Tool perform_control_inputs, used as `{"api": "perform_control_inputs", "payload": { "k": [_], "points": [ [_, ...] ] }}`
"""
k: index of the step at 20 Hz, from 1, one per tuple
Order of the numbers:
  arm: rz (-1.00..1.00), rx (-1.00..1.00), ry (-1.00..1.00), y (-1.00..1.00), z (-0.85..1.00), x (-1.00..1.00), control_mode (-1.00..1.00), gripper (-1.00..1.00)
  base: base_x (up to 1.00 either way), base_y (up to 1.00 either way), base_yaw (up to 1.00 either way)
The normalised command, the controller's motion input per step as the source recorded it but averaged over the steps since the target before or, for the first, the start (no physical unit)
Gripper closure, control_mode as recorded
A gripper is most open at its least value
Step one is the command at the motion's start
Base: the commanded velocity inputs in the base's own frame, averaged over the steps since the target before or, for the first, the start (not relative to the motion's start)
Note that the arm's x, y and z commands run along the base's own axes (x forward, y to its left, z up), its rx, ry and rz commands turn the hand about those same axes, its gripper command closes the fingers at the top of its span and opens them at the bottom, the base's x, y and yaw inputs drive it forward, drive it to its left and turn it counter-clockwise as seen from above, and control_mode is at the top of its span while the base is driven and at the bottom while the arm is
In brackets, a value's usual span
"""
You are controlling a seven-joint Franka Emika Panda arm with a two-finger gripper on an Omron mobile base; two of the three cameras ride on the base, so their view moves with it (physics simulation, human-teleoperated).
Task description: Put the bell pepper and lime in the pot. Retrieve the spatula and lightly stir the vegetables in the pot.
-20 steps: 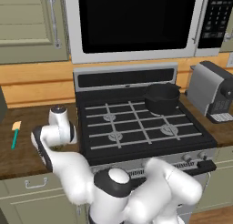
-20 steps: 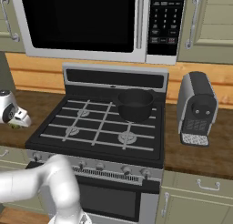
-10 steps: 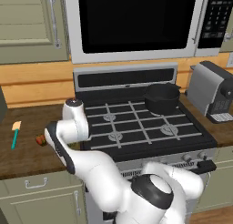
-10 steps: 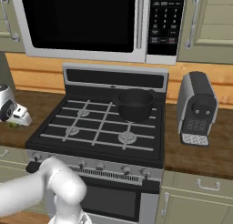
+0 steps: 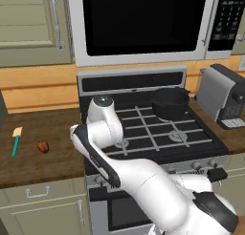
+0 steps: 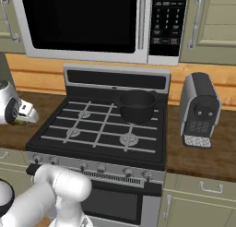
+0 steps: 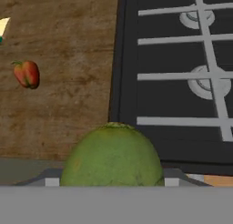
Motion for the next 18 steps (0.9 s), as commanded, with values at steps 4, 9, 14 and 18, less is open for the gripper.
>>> {"api": "perform_control_inputs", "payload": {
  "k": [4,9,14,18],
  "points": [
    [0.0,-0.04,-0.19,-0.76,0.58,-0.22,-1.0,1.0,0.0,0.0,0.0],
    [0.0,-0.01,-0.24,-0.81,0.51,-0.27,-1.0,1.0,0.0,0.0,0.0],
    [0.0,0.0,-0.22,-0.82,0.51,-0.15,-1.0,1.0,0.0,0.0,0.0],
    [0.0,0.0,-0.07,-0.89,0.41,0.0,-1.0,1.0,0.0,0.0,0.0]
  ]
}}
